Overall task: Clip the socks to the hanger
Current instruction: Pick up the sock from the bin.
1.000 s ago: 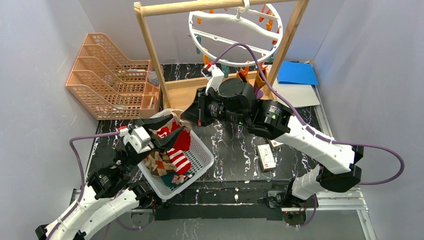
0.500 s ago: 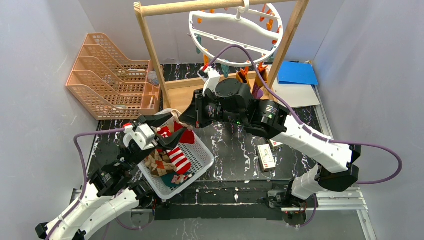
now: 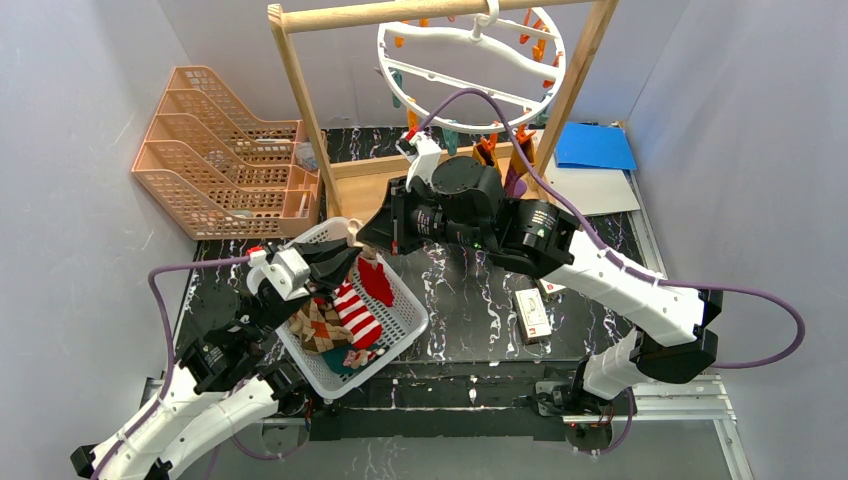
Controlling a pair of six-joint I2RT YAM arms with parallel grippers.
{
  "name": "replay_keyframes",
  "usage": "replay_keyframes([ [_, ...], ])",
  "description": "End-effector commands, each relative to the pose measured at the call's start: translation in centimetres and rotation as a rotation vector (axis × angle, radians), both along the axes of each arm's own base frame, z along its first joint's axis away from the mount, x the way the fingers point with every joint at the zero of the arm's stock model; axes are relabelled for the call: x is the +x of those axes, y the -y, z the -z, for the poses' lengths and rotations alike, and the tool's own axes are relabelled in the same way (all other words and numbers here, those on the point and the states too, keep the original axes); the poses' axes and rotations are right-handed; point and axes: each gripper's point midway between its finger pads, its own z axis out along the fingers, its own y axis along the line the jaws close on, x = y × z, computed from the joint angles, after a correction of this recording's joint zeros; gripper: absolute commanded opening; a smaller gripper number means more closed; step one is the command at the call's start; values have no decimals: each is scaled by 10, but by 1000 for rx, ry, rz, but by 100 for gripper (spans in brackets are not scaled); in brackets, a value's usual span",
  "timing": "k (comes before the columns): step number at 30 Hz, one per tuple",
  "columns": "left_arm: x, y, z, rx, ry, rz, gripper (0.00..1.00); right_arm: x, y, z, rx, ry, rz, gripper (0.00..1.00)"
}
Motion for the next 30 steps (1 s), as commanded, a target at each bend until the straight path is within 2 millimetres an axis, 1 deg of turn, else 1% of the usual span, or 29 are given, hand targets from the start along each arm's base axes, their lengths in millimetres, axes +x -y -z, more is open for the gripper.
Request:
replay_keyframes([
  [1, -5, -5, -20, -41, 37, 0, 10, 5, 2, -10, 38, 17, 31, 1],
  [8, -6, -8, -14, -38, 25, -5, 4, 23, 23, -13, 22, 67, 158, 1],
  [15, -5, -8, -11, -31, 8, -6, 0, 35, 34, -4, -40, 92, 228, 1],
  [18, -4, -7, -10, -29, -2, -8, 0, 35, 35, -4, -49, 100, 225, 1],
  [24, 4, -5, -6, -33, -47, -33, 0, 25, 31, -7, -47, 120, 150, 1],
  [27, 9, -2, -5, -19, -75, -42, 0, 29, 37, -8, -69, 139, 171, 1],
  [28, 10, 0, -5, -13, -80, -41, 0, 31, 41, -11, -75, 148, 186, 5],
  [30, 12, 1, -4, -9, -90, -40, 0, 34, 50, -12, -92, 167, 213, 16],
])
